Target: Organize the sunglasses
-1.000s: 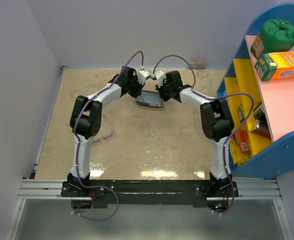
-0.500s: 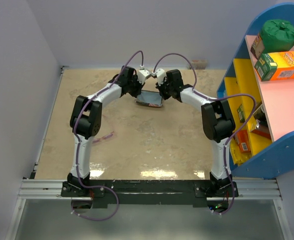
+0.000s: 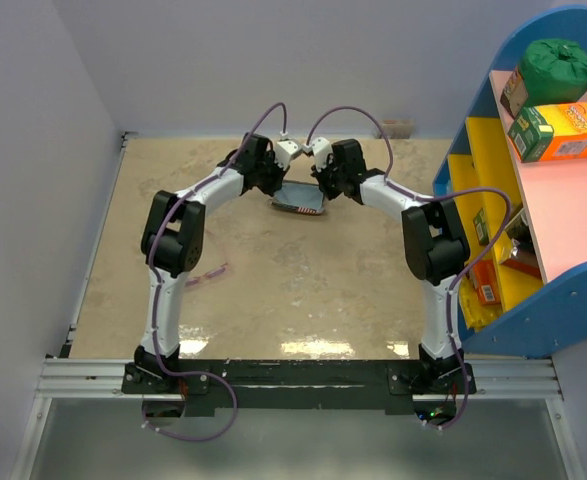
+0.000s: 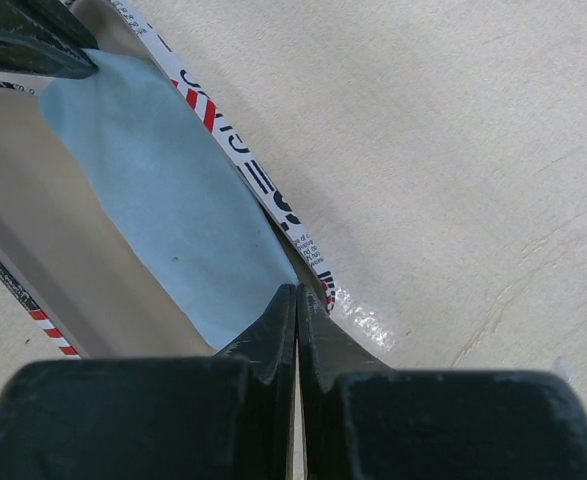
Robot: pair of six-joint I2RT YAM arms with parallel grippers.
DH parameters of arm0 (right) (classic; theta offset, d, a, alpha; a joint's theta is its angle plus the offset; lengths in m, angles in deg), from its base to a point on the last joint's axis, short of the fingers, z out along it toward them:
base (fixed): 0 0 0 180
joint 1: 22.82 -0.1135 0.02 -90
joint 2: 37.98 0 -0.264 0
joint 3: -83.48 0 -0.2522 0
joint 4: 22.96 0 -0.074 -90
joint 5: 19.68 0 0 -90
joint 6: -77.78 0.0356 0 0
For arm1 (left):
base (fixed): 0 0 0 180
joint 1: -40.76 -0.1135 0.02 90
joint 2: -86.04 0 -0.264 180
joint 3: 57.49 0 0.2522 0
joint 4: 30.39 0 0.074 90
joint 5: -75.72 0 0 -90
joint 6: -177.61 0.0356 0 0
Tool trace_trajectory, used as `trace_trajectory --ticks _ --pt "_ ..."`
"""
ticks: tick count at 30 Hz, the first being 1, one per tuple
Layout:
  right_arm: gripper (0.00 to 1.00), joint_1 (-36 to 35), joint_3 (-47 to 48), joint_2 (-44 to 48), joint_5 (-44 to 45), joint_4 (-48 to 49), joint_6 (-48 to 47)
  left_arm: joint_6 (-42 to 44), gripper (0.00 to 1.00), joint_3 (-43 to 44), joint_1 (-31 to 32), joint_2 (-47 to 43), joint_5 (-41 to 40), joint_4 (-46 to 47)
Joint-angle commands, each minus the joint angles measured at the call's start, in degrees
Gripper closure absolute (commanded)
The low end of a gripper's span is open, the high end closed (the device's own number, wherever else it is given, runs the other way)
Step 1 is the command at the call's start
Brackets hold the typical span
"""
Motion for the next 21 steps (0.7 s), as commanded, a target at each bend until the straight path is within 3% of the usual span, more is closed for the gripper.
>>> trace_trajectory --ticks 1,2,7,10,21 --pt "1.0 0.3 0.3 3.1 0.0 2.0 0.3 -1.0 0.91 1.4 0.2 0.4 -0.3 1.4" --pt "1.0 0.3 0.4 3.2 -0.1 1.9 0.2 -0.9 0.87 1.4 0.2 0.4 -0.3 1.4" --pt "0.91 0.4 0.2 3.2 -0.2 1.7 0.0 -1.0 0.83 1.3 0.2 0.3 -0.1 1.6" --pt "0.79 0.4 0.1 3.3 0.1 1.3 -0.5 -1.1 0.74 1.2 0.1 0.0 -0.4 2.1" --pt "0.58 0.3 -0.6 6.3 1.8 0.8 -1.9 -2.1 0.37 -0.3 -0.5 -2.5 -0.7 3.8"
